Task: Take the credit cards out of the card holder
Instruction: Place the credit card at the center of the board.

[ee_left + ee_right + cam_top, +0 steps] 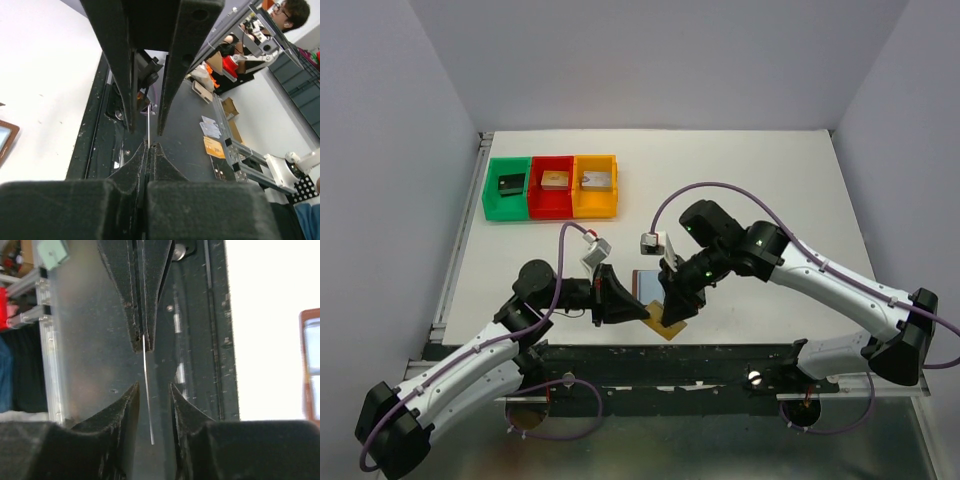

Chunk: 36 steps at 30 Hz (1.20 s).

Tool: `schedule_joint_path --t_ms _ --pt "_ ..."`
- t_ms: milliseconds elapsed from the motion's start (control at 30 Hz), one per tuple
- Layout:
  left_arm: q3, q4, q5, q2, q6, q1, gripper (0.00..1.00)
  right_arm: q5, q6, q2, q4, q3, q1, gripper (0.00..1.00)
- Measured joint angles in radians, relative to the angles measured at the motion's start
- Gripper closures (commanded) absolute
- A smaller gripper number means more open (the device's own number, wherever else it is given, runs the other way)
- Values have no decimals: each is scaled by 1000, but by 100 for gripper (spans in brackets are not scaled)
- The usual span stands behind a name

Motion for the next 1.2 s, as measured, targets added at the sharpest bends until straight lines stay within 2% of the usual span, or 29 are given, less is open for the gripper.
schedule_joint_path --t_ms 33,67,233,367,467,600,700,933,1100,1200 --pt "-3 -4 -6 -5 2 -1 100 18 8 -2 7 0 0 46" --pt "-6 -20 -23 -14 7 -1 100 48 24 -5 16 0 0 43" --pt "-9 -215 -217 -156 52 33 100 262 124 -86 69 -20 -23 40" --pt "-13 -392 -381 -281 43 208 100 438 204 -233 148 -105 -83 40" --pt "-15 -505 -450 -286 3 395 100 531 245 -311 200 -168 -93 40" --pt "-20 -546 -460 -136 -40 576 100 618 301 -341 275 -248 -93 41" --pt "-24 -526 -460 23 -60 657 100 648 340 -345 340 -322 -93 41" --pt "-24 -368 -410 339 -75 864 100 623 384 -369 418 -411 -93 41" --pt "29 -314 -399 500 -76 903 100 585 393 -373 474 -440 -93 41" --pt "110 -302 -376 600 -53 915 100 569 394 -367 489 -451 -93 41"
